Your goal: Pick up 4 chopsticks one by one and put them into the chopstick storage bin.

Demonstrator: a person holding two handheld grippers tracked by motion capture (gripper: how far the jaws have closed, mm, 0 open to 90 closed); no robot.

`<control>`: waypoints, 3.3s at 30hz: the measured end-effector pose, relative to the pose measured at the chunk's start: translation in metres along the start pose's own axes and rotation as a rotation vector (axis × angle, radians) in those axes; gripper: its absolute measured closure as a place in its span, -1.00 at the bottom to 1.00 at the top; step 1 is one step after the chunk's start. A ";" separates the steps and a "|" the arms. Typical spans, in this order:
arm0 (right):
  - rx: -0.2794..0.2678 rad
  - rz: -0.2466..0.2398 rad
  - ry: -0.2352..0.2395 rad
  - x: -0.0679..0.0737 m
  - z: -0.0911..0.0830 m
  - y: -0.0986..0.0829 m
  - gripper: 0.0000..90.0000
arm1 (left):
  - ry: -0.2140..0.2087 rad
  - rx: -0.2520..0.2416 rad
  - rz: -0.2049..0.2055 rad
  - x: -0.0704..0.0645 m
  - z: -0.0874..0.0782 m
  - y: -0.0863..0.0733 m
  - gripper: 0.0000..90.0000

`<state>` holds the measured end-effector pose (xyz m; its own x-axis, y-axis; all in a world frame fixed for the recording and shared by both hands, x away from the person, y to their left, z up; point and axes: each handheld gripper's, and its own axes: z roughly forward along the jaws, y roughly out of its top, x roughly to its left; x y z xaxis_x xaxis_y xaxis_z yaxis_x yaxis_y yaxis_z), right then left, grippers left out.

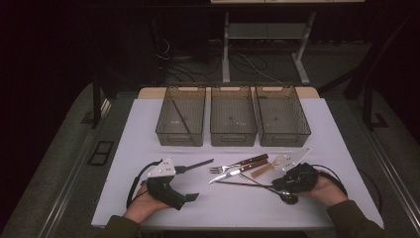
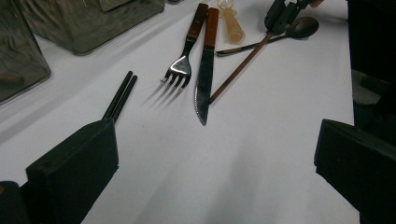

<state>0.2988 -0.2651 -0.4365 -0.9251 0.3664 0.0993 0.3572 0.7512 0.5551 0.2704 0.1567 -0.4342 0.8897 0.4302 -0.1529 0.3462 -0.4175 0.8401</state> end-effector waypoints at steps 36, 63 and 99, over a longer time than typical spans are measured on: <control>-0.111 -0.090 0.061 -0.003 -0.014 0.001 0.89 | -0.003 0.003 0.000 0.000 0.001 0.000 -1.00; -0.324 0.020 0.019 -0.005 -0.045 0.014 0.89 | 0.004 0.004 -0.003 0.000 0.001 0.000 -1.00; -0.400 0.166 -0.125 -0.016 -0.041 0.076 0.89 | 0.016 -0.003 -0.016 0.003 0.002 -0.002 -1.00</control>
<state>0.3355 -0.2365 -0.3626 -0.8279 0.5464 0.1270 0.3988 0.4142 0.8182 0.2733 0.1574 -0.4369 0.8792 0.4498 -0.1574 0.3592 -0.4084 0.8392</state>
